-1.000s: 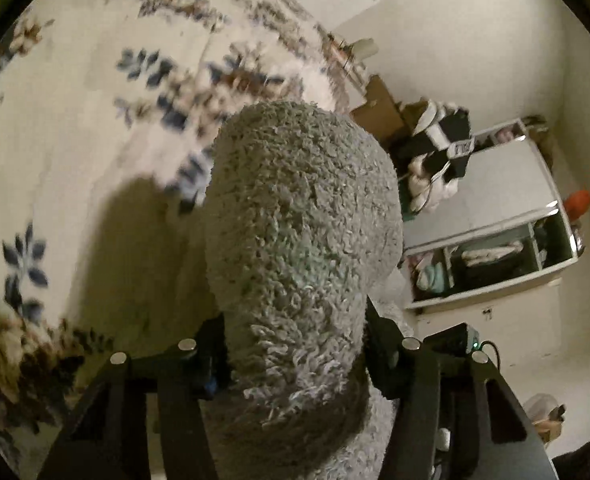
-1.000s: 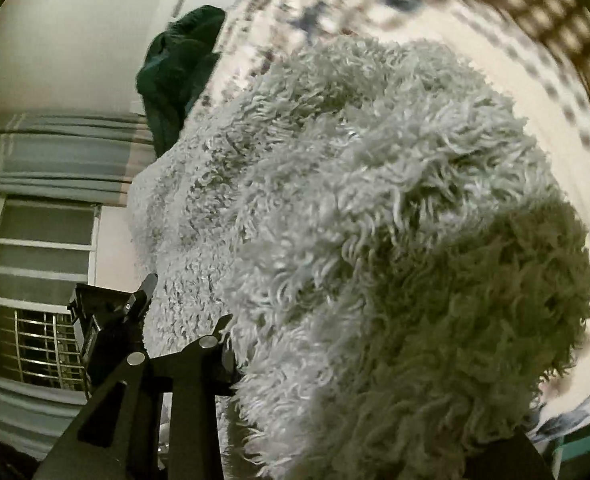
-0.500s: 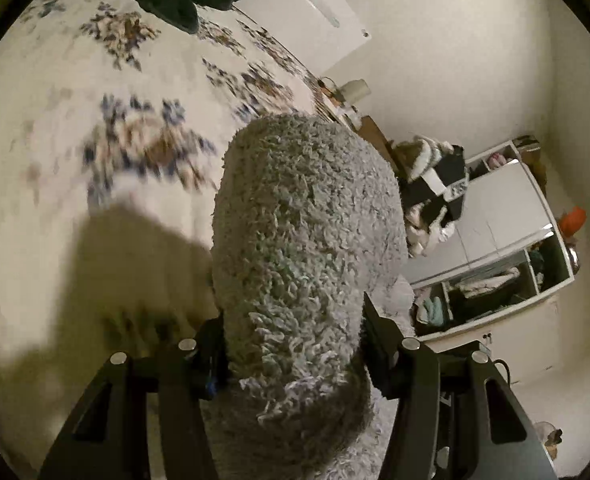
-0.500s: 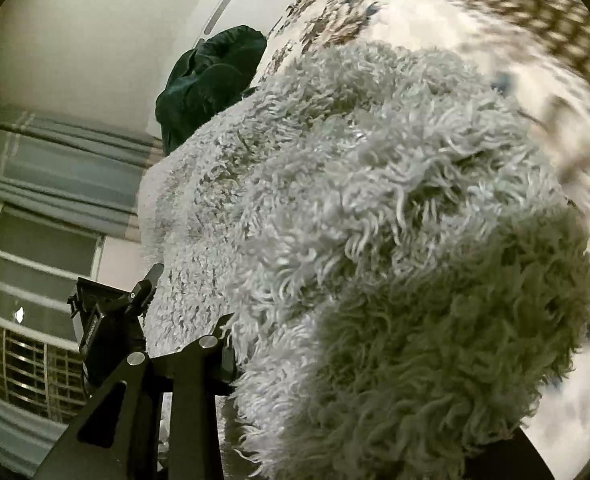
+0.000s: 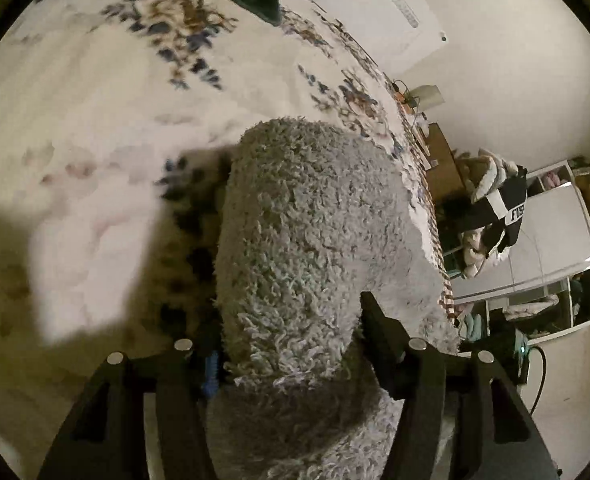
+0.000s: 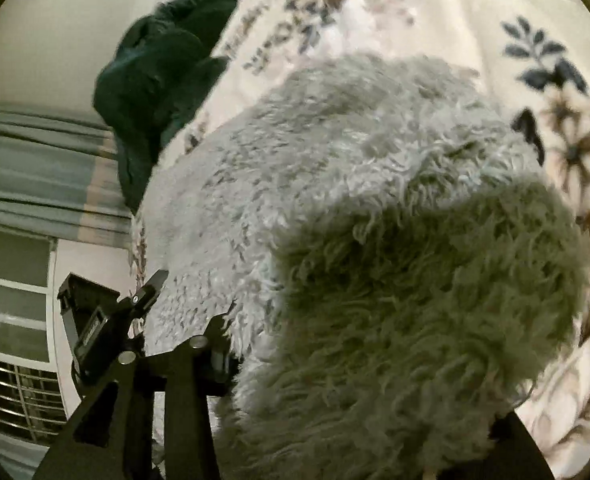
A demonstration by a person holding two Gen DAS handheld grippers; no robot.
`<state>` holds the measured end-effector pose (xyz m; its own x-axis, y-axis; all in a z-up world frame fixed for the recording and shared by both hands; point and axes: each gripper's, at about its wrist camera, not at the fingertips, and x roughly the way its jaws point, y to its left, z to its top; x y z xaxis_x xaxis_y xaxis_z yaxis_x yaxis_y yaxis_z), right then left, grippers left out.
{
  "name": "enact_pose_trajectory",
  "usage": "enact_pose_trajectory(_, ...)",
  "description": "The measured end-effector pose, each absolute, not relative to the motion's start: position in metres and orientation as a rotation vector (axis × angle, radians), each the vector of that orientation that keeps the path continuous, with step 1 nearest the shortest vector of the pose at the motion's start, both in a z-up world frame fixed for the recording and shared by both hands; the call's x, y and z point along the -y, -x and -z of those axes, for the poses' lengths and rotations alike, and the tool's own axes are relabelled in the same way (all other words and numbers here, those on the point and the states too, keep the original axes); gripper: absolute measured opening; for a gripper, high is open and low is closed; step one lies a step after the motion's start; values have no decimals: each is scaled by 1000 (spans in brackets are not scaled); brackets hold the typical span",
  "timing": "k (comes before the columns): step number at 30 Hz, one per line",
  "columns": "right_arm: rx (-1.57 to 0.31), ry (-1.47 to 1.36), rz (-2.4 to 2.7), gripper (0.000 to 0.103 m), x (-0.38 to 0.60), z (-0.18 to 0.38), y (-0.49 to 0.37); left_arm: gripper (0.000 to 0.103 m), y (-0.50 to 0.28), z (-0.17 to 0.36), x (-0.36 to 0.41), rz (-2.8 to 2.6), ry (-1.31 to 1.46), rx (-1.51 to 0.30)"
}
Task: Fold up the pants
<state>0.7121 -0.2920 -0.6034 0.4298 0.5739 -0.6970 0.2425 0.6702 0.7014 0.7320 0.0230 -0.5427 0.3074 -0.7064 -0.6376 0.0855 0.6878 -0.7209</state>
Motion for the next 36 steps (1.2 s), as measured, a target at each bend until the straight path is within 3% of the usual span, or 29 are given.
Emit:
enact_pose_trajectory(4,-1200,-716,-154,88,298,593,-700,80,-707,530,-21,483,487,-1152)
enact_pose_trajectory(7,-1235,-612,-26,95,312,589,-687,94,-692,520,-17,426,389,-1171)
enact_pose_trajectory(14,-1244,-475,212,95,328,566,-662,96,-668,502,0,312,150,-1141)
enact_pose_trajectory(17,-1207,-391,280,103,316,536,-650,96,-658,485,8,250,60,-1107)
enact_pose_trajectory(26,-1043,-223,325,103,269,434,-602,96,-605,407,22,212,-1,-1004)
enact_pose_trajectory(36,-928,-163,263,103,248,281,-487,96,-500,284,22,198,22,-953)
